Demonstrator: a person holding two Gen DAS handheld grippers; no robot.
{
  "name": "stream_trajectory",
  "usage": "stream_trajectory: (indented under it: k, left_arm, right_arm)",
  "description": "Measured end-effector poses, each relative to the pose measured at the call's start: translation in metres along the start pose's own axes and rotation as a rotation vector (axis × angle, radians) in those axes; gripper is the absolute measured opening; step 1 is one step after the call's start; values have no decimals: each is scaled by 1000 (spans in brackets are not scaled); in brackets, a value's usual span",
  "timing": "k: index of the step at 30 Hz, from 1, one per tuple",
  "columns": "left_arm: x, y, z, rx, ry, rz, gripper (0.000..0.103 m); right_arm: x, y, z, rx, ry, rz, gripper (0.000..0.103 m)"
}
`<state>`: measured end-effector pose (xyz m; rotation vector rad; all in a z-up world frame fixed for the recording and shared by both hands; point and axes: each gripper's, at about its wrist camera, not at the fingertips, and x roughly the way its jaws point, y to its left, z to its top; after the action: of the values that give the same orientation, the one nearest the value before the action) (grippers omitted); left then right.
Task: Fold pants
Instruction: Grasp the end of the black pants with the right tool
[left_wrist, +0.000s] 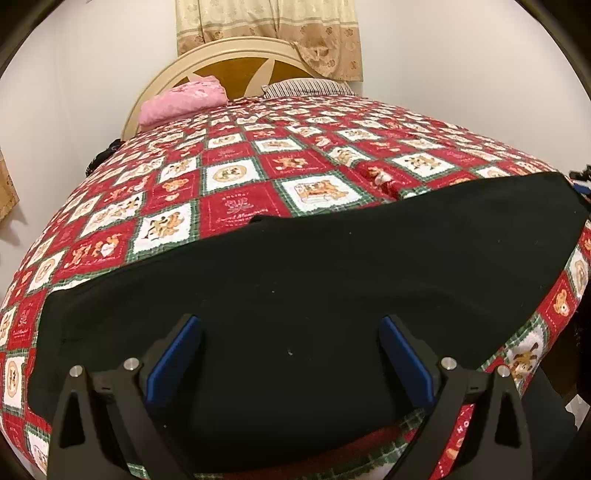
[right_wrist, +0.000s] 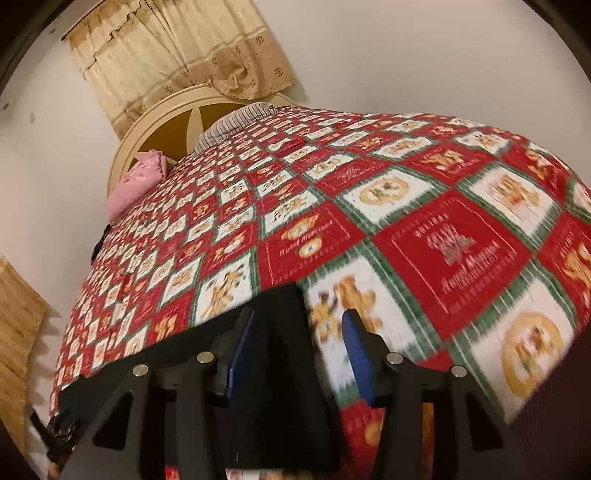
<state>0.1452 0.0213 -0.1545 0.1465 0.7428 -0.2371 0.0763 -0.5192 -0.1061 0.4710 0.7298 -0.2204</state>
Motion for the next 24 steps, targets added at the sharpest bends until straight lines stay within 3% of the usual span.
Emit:
stream_trajectory:
  k: [3, 12, 14, 16, 18, 24]
  left_arm:
    - [1, -1, 0, -8, -2, -6, 100]
    - [-6, -4, -2, -15, -12, -20, 100]
    - [-7, -2, -3, -28, -15, -25, 100]
    - [-9, -1, -4, -38, -17, -32, 100]
    - [-11, 1, -6, -47, -22, -39, 100]
    - [-16, 12, -9, -85, -37, -45, 100]
  right_arm:
    - [-4, 3, -17, -32, 50, -14, 50]
    - [4, 6, -30, -78, 38, -49, 49]
    - [7, 6, -28, -81, 42, -56, 44]
    - [6, 7, -25, -90, 41, -83, 29]
    - [2, 6, -25, -63, 49, -31, 14]
    - [-10, 17, -29, -49, 29, -21, 10]
